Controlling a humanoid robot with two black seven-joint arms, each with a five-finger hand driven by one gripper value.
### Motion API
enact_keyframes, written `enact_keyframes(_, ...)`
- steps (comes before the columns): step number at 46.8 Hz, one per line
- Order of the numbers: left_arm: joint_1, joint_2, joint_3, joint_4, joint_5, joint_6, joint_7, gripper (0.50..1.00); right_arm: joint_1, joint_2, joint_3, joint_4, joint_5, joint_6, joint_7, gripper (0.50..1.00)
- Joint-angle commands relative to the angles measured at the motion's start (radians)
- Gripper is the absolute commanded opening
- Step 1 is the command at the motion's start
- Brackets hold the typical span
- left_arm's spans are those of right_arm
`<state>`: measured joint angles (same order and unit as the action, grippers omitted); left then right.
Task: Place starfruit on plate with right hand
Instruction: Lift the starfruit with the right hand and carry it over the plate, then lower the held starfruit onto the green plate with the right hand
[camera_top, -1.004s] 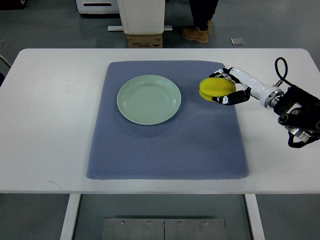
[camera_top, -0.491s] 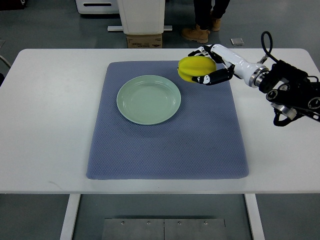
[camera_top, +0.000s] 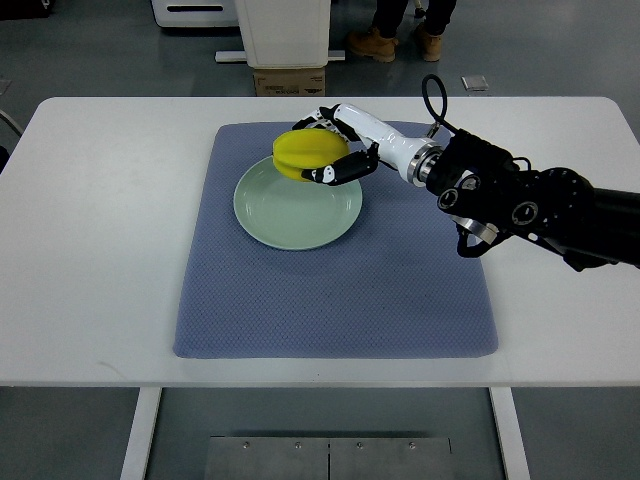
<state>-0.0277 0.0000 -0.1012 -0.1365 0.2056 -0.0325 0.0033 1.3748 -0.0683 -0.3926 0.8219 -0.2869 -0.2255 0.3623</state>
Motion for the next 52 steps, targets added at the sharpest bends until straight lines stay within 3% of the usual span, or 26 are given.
enact_keyframes(1,0.0,0.0,0.0,0.0,0.0,0.0,0.001,1.0,-0.006,0.045,0.0,-0.062,0.0,0.002,-0.01,0.5)
enact_keyframes(20,0.0,0.0,0.0,0.0,0.0,0.0,0.0,1.0,-0.069,0.068,-0.021,-0.21,-0.009,0.015,-0.02,0.5)
enact_keyframes(52,0.0,0.0,0.0,0.0,0.0,0.0,0.0,1.0,-0.117,0.068,-0.045,-0.201,0.0,0.015,-0.04,0.5)
